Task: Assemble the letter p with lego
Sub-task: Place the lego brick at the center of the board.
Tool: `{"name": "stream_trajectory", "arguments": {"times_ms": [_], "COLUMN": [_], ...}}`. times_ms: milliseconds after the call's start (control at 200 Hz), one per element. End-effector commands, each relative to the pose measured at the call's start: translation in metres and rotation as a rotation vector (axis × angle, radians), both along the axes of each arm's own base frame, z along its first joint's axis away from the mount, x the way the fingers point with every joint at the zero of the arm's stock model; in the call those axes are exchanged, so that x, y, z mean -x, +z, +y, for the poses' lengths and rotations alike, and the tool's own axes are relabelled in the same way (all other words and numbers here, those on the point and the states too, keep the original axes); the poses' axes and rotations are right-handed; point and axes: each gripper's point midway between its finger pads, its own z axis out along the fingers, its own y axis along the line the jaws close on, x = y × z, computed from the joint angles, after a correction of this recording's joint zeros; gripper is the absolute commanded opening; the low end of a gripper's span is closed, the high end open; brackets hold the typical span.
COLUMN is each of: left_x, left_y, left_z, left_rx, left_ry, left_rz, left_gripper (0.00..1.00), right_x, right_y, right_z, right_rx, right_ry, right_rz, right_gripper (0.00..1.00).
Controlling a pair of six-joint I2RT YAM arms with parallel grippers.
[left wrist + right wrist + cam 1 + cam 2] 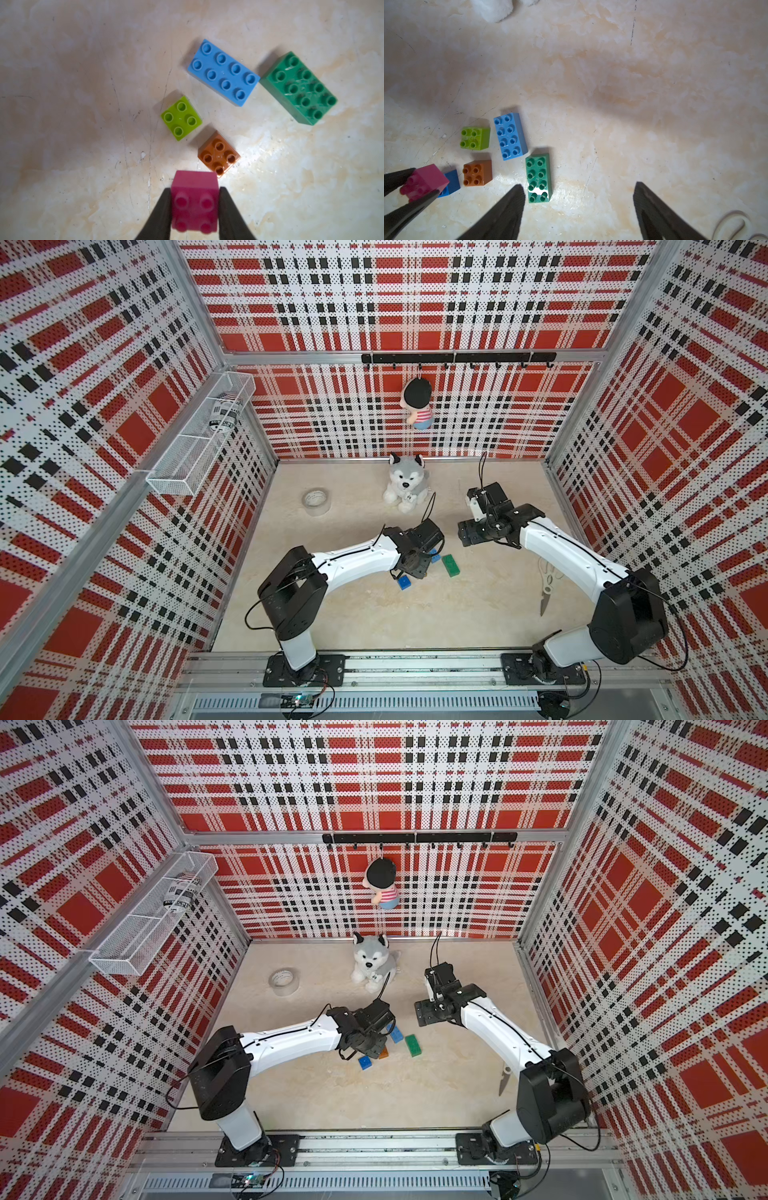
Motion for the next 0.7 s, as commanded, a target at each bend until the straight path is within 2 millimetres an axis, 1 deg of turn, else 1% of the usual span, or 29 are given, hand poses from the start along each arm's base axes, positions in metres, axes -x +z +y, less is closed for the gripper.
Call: {"name": "stream_trajectory", "arguments": {"times_ms": [0,105,175,376,496,541,601,621,696], "left_x": [0.012,0.015,0.015,0.009,-0.002,-0.007,-0.016,-0.018,-0.027], "left_y": [0.008,0.005,0.005,0.007,0.01,0.009,0.007,0.006,0.004], "left_z": [0.008,0.015,0.014,-0.004,-0.008,-0.008,-0.007,-0.006,-0.005], "left_rx": [-0.02,-0.04,-0.035,0.017,0.002,-0.006,0.001,0.006,0.041], "left_ry": [-0.072,-0.083,-0.079,-0.07,-0.07,-0.059,-0.015,0.005,0.087], "left_rz": [-0.012,-0.018,-0.017,-0.028,-0.067,-0.069,-0.059,-0.053,-0.033], "left_gripper": [0.2,0.2,0.2,0.19,0.18,0.18,0.16,0.14,0.11], "right_x": [0.006,0.006,0.007,0.007,0.007,0.007,0.007,0.007,0.007], "right_y": [0.006,0.006,0.006,0.005,0.004,0.004,0.003,0.003,0.004], "right_z": [0.001,0.001,0.0,0.0,-0.001,-0.001,-0.002,-0.002,-0.003], "right_rx": [-0.005,-0.006,-0.005,-0.004,-0.003,-0.002,-0.002,-0.002,-0.003], "right_ry": [0.011,0.011,0.01,0.009,0.007,0.007,0.005,0.005,0.002], "right_rz": [-0.01,-0.012,-0.01,-0.008,-0.006,-0.005,-0.003,-0.004,-0.005], "right_gripper": [0.86,0.86,0.86,0.86,0.86,0.86,0.86,0.86,0.86]}}
